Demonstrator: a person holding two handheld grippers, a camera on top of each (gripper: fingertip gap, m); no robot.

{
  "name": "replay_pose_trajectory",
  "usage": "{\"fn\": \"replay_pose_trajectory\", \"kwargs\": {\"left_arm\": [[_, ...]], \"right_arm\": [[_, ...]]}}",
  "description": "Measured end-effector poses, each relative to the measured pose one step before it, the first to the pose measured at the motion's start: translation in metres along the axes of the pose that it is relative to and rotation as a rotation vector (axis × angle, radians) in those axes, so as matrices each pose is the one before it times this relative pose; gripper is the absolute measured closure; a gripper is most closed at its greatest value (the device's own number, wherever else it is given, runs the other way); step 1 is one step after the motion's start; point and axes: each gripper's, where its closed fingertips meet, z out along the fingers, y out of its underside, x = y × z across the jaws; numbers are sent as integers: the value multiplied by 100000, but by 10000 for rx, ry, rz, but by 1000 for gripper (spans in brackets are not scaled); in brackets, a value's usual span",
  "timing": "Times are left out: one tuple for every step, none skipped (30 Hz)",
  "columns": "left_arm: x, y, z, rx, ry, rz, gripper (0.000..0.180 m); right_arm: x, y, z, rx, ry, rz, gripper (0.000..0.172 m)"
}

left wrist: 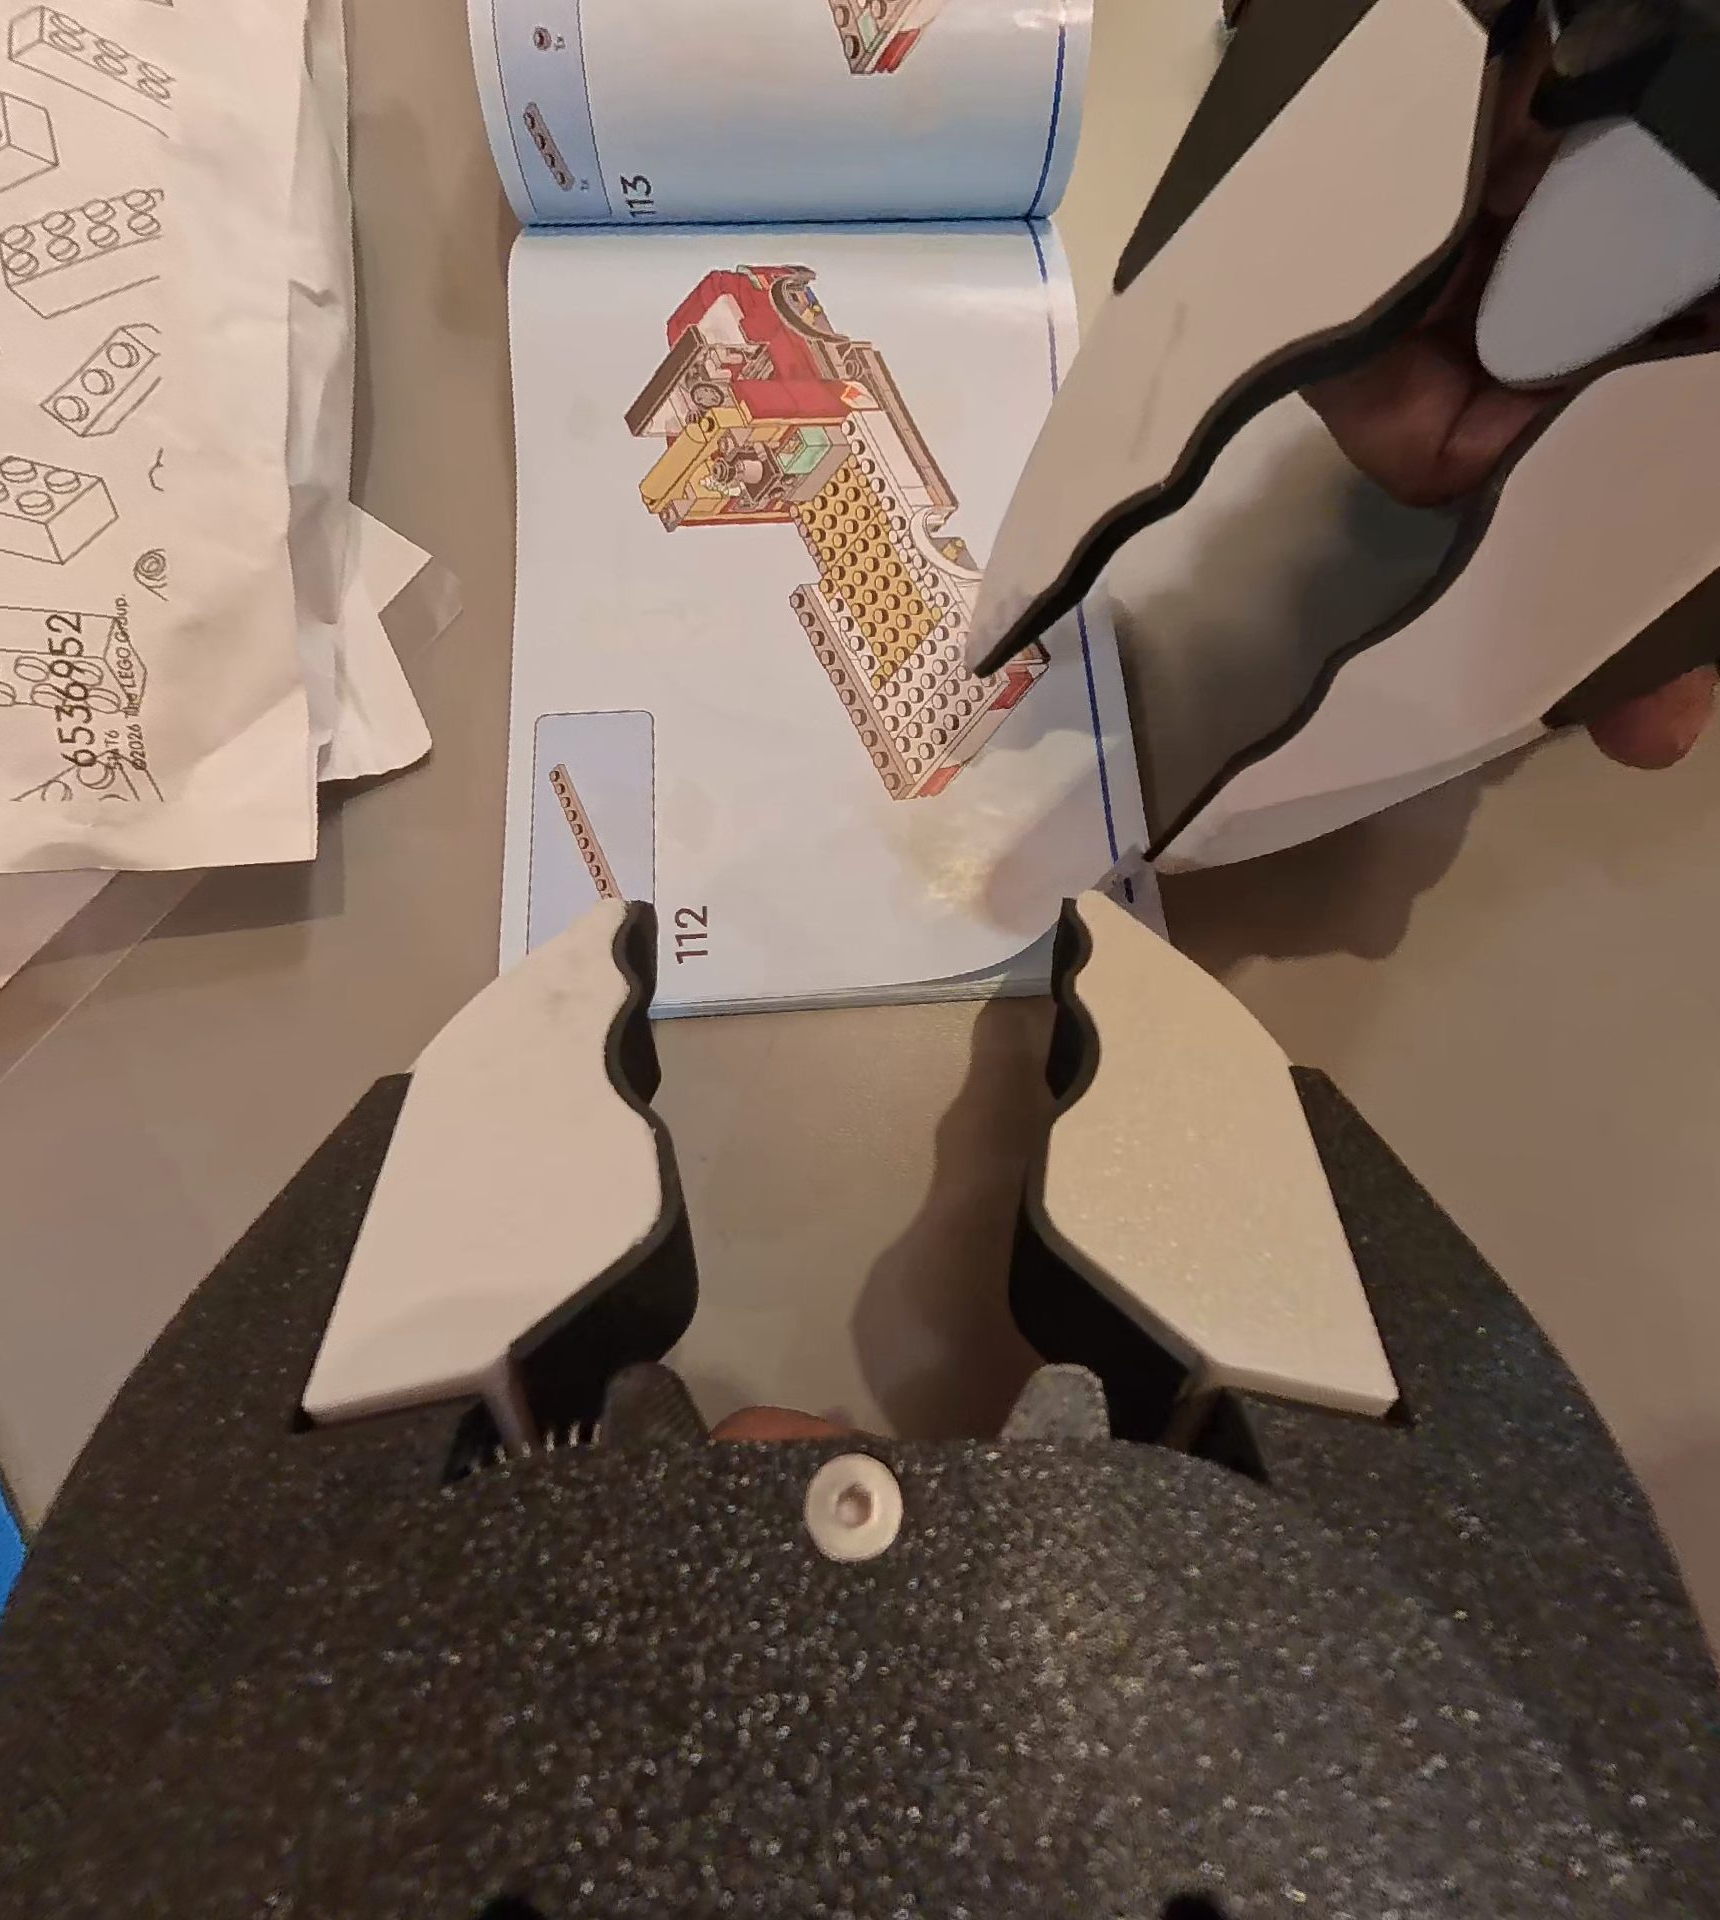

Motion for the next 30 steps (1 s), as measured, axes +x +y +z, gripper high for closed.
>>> {"fn": "replay_pose_trajectory", "kwargs": {"left_arm": [[0, 6, 11, -3, -6, 5, 107], [2, 4, -6, 2, 3, 2, 107], [-21, -9, -6, 1, -9, -1, 107], [-29, -22, -31, 16, -20, 1, 107], [-30, -31, -44, 26, -14, -4, 107], [-43, -53, -57, 36, -15, -2, 107], [-31, -64, -62, 40, -12, 0, 107], [10, -20, -40, 24, 11, -2, 107], [38, 2, -16, -1, 21, 11, 107], [27, 37, 22, -24, 3, 27, 107], [33, 41, 39, -31, 6, 27, 107], [44, 50, 44, -33, 12, 22, 107], [21, 21, 6, -18, 2, 33, 107], [27, -17, -17, 10, 1, 33, 107], [33, -33, -55, 26, 13, 28, 107], [34, -56, -68, 38, 5, 38, 106], [37, -47, -77, 36, 13, 46, 106], [69, 1, -39, 13, 21, 48, 106], [33, 46, 13, -24, -5, 58, 106], [31, 127, 86, -86, -24, 80, 106], [62, 178, 141, -123, -18, 98, 105], [60, 186, 157, -122, -16, 89, 105], [26, 163, 130, -115, -24, 66, 105], [-13, 145, 106, -94, -28, 26, 105], [-52, 91, 57, -60, -32, -3, 105], [-56, 31, 24, -19, -29, -13, 105], [-45, 15, -10, -7, -24, -10, 105], [-43, -13, -20, 10, -21, -9, 105], [-25, -19, -14, 9, -15, -9, 105], [-25, 6, -3, -5, -13, -3, 105]], "right_arm": [[-30, 16, 1, -8, -11, 2, 128], [-11, 15, 8, -13, -7, 3, 130], [-22, 22, 12, -10, -10, 1, 131], [-42, 21, 9, -6, -21, -2, 134], [-34, 24, 11, -12, -22, -3, 136], [-37, 44, 26, -24, -13, -3, 137], [-14, 39, 20, -29, -2, -5, 137], [-8, 34, 23, -26, 5, 1, 137], [-25, 14, 23, -16, -5, 7, 137], [-39, 4, 13, -6, -18, 4, 137], [-53, 6, 26, -12, -12, -7, 137], [-31, 31, 33, -21, 9, -20, 137], [4, 33, 19, -24, 25, -31, 137], [15, 9, 11, -15, 24, -25, 137], [16, 13, 4, -5, 12, -2, 137], [15, 1, 1, 2, 0, 18, 137], [16, 4, -3, 3, -3, 21, 137], [26, -7, -6, 2, 4, 11, 137], [17, -5, -10, 3, 9, 3, 137], [-7, 3, -4, 1, 1, 1, 137], [-5, 5, -5, 1, -8, 3, 137], [-7, 1, -2, 4, -9, 3, 137], [-11, -16, -16, 5, -3, 1, 137], [-1, -13, -35, 9, -2, -2, 137], [-6, -26, -25, 15, -11, 1, 137], [-8, -32, -47, 18, -18, 9, 137], [-20, -37, -45, 21, -25, 13, 137], [-30, -39, -47, 26, -28, 10, 137], [-32, -50, -50, 24, -29, 3, 137], [-91, -41, -49, 23, -51, -26, 136]]}}
